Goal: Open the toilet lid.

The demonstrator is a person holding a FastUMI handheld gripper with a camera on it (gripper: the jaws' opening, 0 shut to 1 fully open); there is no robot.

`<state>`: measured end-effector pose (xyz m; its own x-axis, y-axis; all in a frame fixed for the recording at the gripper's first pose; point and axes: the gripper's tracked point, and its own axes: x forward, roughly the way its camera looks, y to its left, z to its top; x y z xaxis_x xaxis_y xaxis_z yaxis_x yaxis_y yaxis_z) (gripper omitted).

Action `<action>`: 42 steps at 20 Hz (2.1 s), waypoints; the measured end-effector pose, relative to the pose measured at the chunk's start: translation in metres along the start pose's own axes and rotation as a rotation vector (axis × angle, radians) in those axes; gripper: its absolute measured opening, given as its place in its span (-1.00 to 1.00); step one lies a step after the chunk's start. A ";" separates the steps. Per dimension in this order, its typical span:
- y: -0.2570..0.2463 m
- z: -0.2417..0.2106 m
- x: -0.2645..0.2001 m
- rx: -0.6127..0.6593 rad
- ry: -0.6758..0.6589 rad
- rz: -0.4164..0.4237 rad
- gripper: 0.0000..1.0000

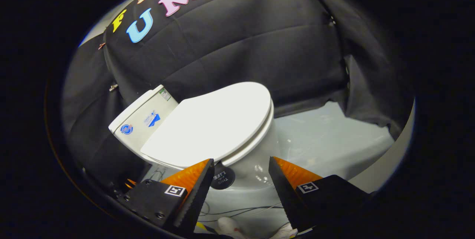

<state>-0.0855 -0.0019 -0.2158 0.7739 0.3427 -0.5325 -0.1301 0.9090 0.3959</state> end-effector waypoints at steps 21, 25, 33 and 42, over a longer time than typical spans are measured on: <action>0.048 -0.048 0.032 0.633 0.168 0.219 -0.61; 0.056 -0.051 0.036 0.615 0.173 0.227 -0.89; 0.053 -0.046 0.033 0.640 0.165 0.217 -0.89; 0.051 -0.042 0.035 0.712 0.154 0.232 -0.90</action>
<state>-0.0910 0.0661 -0.2461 0.6734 0.5827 -0.4550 0.1926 0.4559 0.8690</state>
